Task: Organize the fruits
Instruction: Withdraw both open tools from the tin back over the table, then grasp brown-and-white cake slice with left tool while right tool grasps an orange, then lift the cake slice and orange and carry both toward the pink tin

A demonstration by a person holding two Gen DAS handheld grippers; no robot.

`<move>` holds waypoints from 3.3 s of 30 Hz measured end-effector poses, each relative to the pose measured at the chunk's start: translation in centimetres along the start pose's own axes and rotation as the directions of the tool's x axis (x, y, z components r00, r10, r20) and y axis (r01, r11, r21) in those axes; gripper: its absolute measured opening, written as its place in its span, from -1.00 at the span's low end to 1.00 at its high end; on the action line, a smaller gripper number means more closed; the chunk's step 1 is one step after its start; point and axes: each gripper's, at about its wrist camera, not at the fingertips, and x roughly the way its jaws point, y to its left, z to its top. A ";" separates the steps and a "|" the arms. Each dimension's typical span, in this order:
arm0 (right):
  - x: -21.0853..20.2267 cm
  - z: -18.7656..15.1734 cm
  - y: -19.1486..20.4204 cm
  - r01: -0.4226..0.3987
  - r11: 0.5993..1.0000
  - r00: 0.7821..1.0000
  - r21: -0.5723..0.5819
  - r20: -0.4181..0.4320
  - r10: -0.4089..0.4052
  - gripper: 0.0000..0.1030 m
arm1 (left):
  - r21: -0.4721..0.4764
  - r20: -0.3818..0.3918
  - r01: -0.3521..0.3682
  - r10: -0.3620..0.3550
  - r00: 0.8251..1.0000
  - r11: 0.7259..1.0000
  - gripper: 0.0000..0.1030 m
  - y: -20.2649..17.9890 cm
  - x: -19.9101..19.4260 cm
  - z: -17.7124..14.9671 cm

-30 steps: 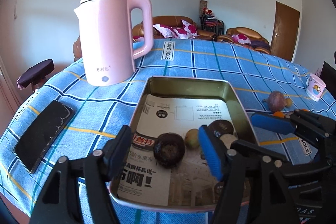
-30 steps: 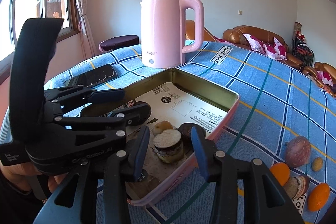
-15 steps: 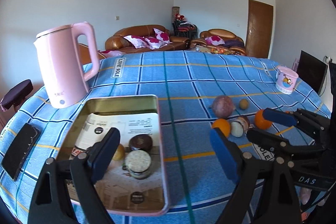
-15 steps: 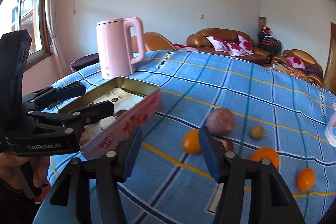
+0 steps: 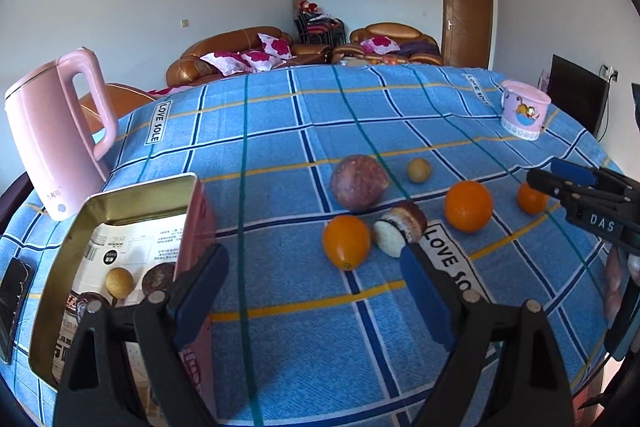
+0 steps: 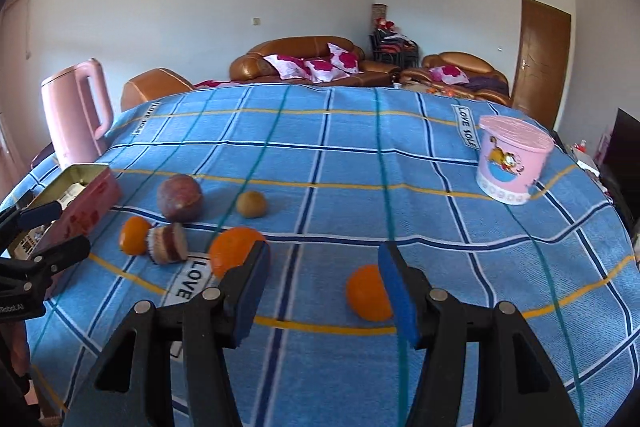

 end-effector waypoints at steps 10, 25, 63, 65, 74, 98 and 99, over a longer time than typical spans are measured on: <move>1.1 -0.2 -2.2 0.019 0.997 0.998 0.075 -0.058 -0.014 0.12 | 0.052 0.002 0.052 -0.052 0.999 0.997 0.67 -3.3 0.8 1.0; 3.0 -0.5 -3.1 -0.053 0.991 0.986 0.120 -0.152 0.071 0.12 | 0.113 -0.094 0.077 -0.066 0.993 0.991 -0.01 -6.8 4.5 1.8; 0.2 -0.2 -2.3 -0.141 0.987 0.990 0.078 -0.009 0.143 -0.25 | 0.023 0.059 0.089 -0.090 0.994 0.996 -0.20 -4.8 2.0 2.1; 0.0 -0.1 -2.2 -0.141 0.988 0.990 0.070 0.004 0.141 -0.25 | 0.022 0.072 0.090 -0.091 0.993 0.996 -0.20 -4.8 1.7 2.0; -0.9 -0.2 -1.7 -0.133 0.990 0.990 0.038 0.046 0.131 -0.25 | 0.005 0.114 0.082 -0.082 0.990 0.997 -0.20 -4.4 1.0 2.0; -2.4 -0.4 -1.5 -0.131 0.991 0.983 0.014 0.128 0.128 -0.25 | -0.021 0.179 0.072 -0.067 0.982 0.997 -0.20 -3.9 -0.2 1.7; -2.5 -0.4 -1.5 -0.130 0.991 0.983 0.012 0.131 0.127 -0.25 | -0.022 0.180 0.072 -0.067 0.981 0.997 -0.20 -3.9 -0.3 1.7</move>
